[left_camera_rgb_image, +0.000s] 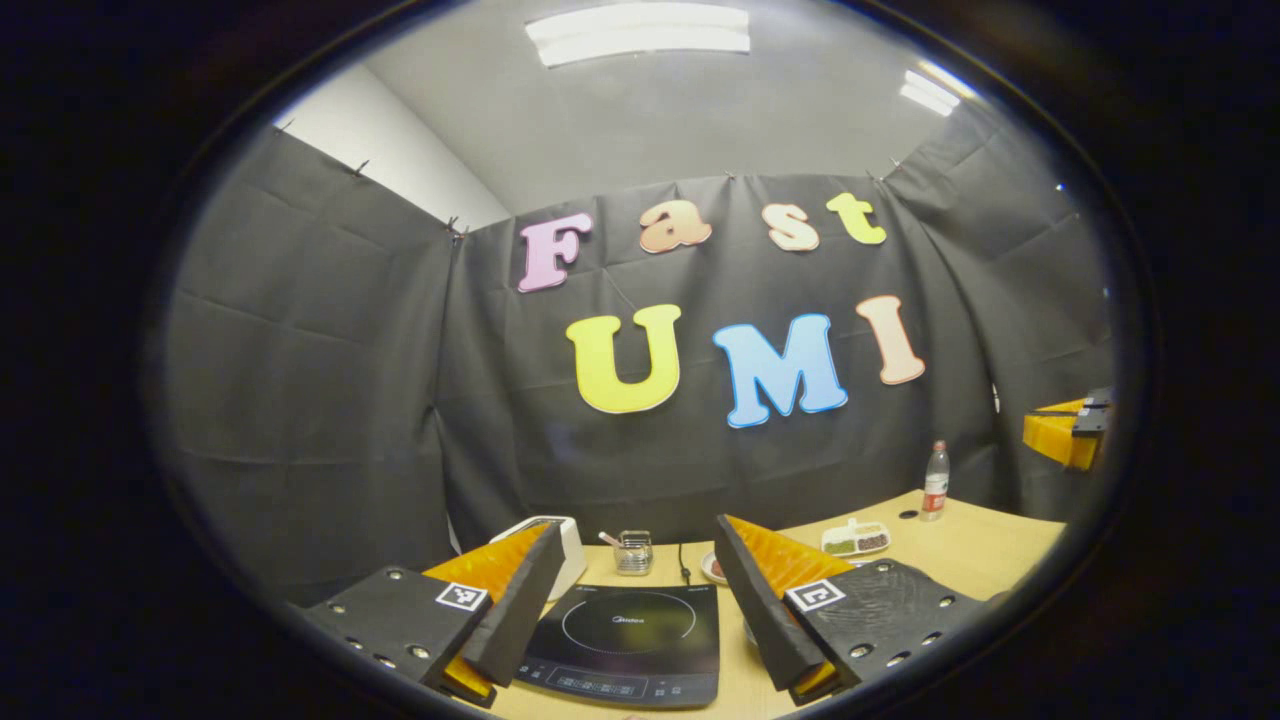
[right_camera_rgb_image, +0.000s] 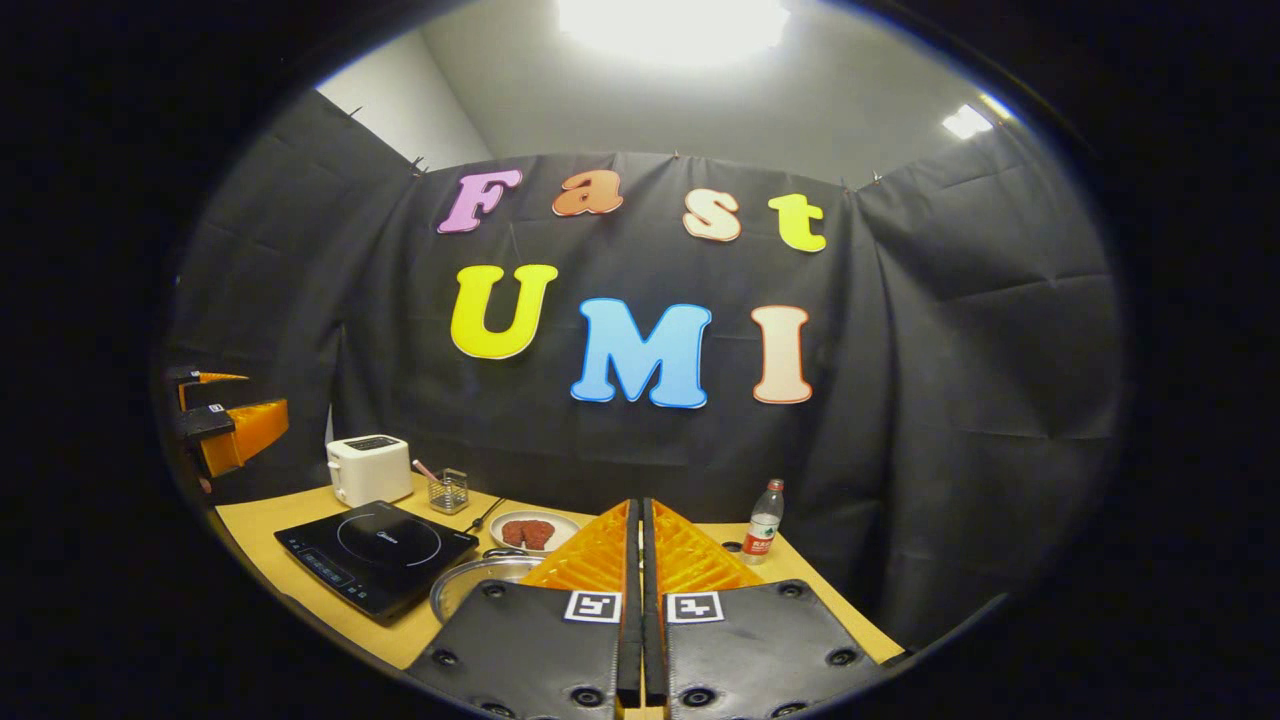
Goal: First push the handle of the pot to place it horizontally, then grasp the pot with both hands and set it on the induction cooktop.
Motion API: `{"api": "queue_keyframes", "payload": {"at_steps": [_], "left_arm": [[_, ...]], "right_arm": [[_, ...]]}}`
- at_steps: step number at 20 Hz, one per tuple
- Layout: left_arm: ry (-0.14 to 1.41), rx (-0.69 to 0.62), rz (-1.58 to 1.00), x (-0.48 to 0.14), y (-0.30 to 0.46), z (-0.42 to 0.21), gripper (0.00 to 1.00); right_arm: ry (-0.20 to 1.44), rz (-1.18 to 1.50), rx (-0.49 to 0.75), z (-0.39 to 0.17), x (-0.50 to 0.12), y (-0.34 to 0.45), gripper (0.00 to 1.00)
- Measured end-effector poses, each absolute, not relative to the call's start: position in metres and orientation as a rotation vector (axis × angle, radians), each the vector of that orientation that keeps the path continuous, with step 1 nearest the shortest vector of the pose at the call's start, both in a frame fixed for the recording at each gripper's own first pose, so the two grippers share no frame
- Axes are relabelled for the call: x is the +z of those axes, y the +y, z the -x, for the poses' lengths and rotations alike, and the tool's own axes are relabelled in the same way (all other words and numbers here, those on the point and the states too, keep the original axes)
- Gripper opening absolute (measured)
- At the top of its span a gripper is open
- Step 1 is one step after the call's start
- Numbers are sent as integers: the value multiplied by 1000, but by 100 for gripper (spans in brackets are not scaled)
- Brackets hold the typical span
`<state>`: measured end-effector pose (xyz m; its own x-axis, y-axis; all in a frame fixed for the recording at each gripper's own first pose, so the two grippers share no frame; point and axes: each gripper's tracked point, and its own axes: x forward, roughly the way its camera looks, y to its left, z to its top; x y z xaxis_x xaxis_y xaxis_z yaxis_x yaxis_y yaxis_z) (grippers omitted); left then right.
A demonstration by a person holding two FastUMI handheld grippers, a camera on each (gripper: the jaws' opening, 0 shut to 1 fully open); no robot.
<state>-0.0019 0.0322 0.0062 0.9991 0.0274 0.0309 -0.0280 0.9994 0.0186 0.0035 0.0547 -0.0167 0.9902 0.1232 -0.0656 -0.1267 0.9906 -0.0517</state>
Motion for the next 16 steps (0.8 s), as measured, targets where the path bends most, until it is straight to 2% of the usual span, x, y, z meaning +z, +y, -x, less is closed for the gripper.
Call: {"api": "queue_keyframes", "payload": {"at_steps": [6, 16], "left_arm": [[-29, 26, -8, 0, 50, 1, 90], [-17, 52, 23, -17, 109, 9, 90]], "right_arm": [[167, 94, 243, 3, -49, 94, 2], [369, 154, 354, 25, -124, 140, 3]]}}
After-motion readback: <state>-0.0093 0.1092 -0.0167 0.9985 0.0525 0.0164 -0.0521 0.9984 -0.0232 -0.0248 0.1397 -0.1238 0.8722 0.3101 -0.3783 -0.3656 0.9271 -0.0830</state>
